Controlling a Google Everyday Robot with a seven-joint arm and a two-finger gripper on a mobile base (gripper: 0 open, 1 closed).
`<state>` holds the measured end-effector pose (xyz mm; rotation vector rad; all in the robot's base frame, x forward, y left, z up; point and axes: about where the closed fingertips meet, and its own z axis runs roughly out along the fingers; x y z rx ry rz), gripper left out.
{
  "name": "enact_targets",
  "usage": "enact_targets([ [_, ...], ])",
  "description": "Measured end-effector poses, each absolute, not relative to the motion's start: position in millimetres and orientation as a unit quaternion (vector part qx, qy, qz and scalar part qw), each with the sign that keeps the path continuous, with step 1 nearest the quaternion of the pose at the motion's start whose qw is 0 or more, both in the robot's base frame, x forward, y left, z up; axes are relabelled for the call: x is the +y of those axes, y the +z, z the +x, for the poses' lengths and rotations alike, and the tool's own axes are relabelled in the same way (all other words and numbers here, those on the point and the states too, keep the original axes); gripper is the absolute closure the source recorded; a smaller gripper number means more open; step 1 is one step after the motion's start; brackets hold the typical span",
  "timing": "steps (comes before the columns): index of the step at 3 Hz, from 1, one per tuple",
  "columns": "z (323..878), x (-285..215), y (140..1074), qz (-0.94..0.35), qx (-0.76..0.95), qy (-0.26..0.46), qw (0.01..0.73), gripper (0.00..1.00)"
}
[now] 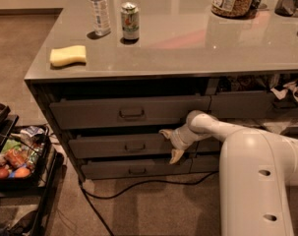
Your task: Open middle drawer
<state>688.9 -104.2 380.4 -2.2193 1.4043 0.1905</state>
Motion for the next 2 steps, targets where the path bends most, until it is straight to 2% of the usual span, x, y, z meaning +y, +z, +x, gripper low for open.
enact_targets([
  [2,693.4,-105.0,383.5,-0.816,0.517,0.074,0.248,0.27],
])
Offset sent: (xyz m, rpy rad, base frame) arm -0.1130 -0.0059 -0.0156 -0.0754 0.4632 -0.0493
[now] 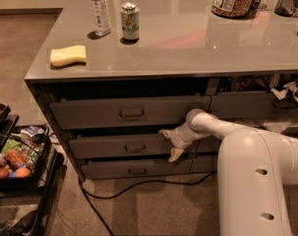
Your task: Open middle drawer
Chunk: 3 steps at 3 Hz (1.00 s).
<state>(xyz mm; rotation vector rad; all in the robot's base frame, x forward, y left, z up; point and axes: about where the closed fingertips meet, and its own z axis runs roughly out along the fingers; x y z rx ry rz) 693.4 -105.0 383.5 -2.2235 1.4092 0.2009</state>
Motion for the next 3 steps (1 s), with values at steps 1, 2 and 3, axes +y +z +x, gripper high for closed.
enact_targets([
  [1,694.1,-105.3,385.7,-0.816,0.517,0.074,0.248,0.28],
  [2,693.6,-104.8,389.8,-0.816,0.517,0.075,0.247,0.44],
  [3,663.5,-104.2,381.3,-0.811,0.535,0.114,0.21,0.46],
])
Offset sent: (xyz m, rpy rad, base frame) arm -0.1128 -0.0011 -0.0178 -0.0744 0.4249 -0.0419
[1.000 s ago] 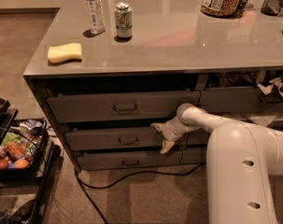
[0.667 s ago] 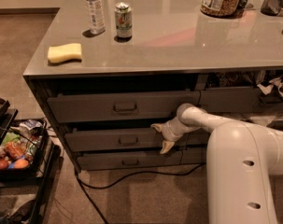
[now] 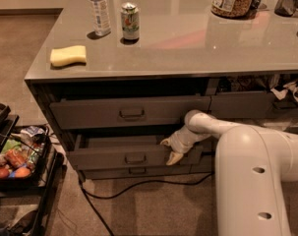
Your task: Open middle drawer
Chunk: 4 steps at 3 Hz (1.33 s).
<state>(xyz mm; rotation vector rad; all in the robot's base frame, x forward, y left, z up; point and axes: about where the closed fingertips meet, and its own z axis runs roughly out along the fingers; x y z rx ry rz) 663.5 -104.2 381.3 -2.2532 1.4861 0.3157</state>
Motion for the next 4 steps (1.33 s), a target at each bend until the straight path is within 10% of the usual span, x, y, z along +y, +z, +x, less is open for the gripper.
enact_targets([
  [1,662.2,-103.6,385.1,-0.811,0.535,0.114,0.21,0.32],
  [4,626.4,-99.7,386.3,-0.805,0.551,0.133,0.177,0.48],
])
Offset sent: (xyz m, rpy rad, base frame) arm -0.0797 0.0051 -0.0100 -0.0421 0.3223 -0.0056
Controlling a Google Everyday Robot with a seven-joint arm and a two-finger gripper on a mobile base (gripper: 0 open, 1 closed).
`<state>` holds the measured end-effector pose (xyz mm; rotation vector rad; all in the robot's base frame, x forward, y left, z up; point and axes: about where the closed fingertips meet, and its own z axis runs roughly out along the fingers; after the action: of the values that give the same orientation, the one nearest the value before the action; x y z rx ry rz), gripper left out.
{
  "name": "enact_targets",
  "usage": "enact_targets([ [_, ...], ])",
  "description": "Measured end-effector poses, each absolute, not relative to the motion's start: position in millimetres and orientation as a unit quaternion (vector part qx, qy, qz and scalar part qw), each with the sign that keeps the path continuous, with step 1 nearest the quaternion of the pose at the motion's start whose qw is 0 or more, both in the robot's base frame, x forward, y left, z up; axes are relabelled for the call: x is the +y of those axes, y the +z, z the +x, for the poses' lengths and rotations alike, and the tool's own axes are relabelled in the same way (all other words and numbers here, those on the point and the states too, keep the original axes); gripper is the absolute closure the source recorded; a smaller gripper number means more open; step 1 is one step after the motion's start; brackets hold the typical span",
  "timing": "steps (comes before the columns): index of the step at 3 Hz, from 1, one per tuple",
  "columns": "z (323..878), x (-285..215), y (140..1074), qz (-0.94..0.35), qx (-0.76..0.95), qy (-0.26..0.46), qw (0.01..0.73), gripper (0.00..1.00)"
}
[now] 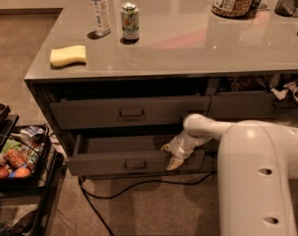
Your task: Open middle drawer
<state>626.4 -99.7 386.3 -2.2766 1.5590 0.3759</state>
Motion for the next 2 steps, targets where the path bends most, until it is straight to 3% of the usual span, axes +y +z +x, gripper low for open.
enact_targets([
  [1,617.4,-100.4,398.8,-0.804,0.555,0.112,0.182,0.65],
  [2,613.1,-98.5,400.4,-0.804,0.555,0.112,0.182,0.59],
])
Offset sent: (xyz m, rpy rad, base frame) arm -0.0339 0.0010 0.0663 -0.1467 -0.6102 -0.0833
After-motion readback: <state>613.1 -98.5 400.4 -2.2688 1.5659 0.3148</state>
